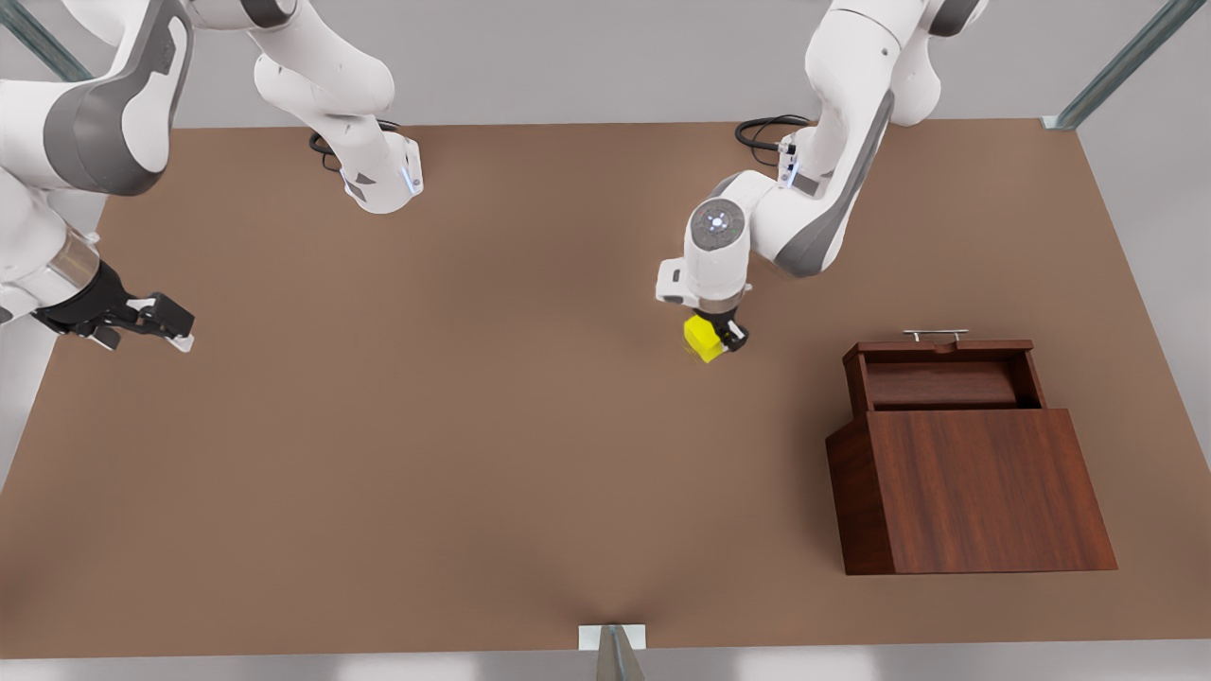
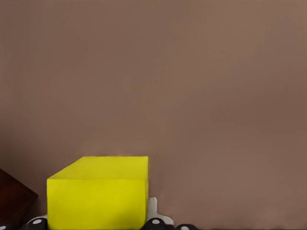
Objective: Open the drawer with left arm, place the square in the middle with right arm, and place the square in the drawer with left arm
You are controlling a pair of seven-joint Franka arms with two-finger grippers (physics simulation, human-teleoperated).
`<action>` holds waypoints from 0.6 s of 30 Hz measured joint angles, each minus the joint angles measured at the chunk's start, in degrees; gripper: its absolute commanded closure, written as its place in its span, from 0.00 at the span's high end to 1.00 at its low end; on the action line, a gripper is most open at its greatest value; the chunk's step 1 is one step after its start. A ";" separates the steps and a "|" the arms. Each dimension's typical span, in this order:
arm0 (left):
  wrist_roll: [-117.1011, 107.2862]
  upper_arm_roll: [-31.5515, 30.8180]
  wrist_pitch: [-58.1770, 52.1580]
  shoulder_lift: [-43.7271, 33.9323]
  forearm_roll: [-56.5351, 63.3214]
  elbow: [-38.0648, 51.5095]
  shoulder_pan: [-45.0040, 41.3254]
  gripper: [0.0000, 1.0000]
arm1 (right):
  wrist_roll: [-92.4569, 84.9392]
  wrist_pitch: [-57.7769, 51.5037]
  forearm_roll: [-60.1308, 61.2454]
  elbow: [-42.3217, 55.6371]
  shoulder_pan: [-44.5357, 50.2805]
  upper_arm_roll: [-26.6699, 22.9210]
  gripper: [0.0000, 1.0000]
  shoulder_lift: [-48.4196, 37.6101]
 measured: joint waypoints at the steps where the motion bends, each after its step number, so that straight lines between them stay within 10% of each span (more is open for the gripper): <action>1: 6.50 3.61 -2.80 -1.24 -0.80 1.00 -0.16 0.70 | 0.05 0.34 0.01 0.08 -0.34 -0.09 1.00 0.10; 18: 51.92 32.76 -2.57 0.19 -4.22 0.19 0.68 0.70 | 0.18 1.24 0.59 -0.09 -0.40 -0.09 1.00 0.73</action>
